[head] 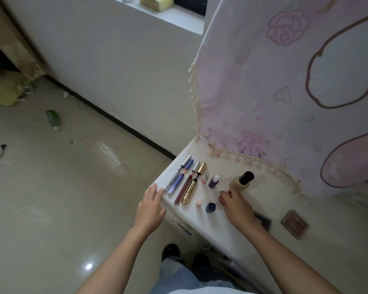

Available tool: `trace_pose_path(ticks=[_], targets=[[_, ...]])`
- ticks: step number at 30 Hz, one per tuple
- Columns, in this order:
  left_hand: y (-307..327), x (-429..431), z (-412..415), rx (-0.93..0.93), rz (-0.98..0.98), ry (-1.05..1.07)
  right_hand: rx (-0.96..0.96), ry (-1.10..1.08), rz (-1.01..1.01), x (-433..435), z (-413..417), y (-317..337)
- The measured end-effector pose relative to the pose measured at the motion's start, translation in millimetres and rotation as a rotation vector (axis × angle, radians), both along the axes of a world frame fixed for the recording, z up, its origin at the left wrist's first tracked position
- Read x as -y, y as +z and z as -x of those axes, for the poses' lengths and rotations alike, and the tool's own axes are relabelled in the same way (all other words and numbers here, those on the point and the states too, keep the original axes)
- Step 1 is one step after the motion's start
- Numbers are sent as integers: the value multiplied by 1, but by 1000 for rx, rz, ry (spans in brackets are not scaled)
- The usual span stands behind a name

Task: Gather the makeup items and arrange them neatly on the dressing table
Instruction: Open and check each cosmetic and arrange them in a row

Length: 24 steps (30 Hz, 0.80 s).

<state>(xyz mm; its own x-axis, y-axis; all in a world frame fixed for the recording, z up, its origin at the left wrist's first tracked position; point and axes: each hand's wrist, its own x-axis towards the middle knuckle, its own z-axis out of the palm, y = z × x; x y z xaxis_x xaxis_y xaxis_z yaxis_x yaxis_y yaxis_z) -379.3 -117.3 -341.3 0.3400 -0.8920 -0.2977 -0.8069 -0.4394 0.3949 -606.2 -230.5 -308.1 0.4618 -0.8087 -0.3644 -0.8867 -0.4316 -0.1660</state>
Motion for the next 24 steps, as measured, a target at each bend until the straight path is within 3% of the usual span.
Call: trace_pose_path(ticks=[7, 15, 24], targets=[[13, -1, -2, -57, 34, 79, 106, -95, 79, -6, 9, 26], [89, 34, 18, -110, 451, -11, 598, -124, 49, -3, -5, 101], [159, 61, 53, -389, 785, -203, 932, -181, -143, 4, -18, 169]])
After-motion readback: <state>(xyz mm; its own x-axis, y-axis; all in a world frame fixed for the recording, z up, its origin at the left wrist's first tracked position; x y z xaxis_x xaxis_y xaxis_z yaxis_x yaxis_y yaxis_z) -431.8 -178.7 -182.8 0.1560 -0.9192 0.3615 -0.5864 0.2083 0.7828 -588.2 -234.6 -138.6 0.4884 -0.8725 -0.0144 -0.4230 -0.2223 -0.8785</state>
